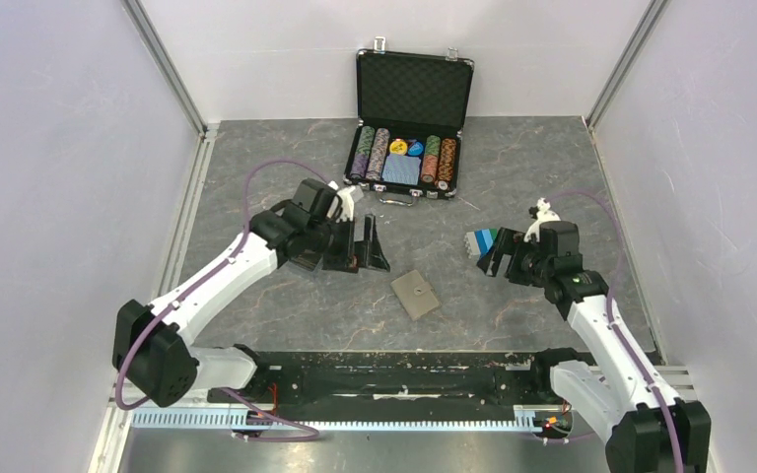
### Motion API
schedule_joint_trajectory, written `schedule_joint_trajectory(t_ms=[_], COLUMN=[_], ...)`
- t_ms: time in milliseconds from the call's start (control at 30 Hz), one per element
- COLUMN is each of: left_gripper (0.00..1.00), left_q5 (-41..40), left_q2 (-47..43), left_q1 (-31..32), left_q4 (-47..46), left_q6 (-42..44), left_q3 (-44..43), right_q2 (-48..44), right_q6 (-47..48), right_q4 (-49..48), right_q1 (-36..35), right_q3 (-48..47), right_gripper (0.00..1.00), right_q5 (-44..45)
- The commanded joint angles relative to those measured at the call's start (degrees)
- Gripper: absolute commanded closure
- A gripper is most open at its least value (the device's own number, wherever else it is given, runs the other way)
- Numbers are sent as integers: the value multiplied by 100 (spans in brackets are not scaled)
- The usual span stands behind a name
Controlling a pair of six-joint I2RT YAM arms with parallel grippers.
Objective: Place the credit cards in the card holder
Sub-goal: Pick up the card holder from the center of the board.
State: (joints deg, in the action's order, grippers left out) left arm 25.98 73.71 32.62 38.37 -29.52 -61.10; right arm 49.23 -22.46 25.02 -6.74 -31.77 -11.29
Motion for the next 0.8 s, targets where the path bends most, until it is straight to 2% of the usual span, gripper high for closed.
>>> schedule_joint_trajectory(t_ms=[0,133,267,600,767], left_gripper=[0,1,13,37,41], left_q5=[234,313,363,261,-24], left_q2=[95,10,370,1983,2451], left_q1=[280,570,648,685,684], left_q4=[-527,-1530,-2358,-3315,-3424], left_q6=[-931,-1894,-2658,-3145,-3209], left_q3=[461,1247,1837,1585,1366], right_q2=[178,504,1029,2709,3083], right_q6=[-341,-470,-679,-183,-162], right_q4=[-103,-396,-1031,-1517,-1807], right_q1=[-342,-830,-1339,-1540,-1575], right_q3=[-22,57,214,-188,-178], right_gripper=[9,11,16,27,28], right_q5=[-1025,-1226,-1362,-1797,-2024])
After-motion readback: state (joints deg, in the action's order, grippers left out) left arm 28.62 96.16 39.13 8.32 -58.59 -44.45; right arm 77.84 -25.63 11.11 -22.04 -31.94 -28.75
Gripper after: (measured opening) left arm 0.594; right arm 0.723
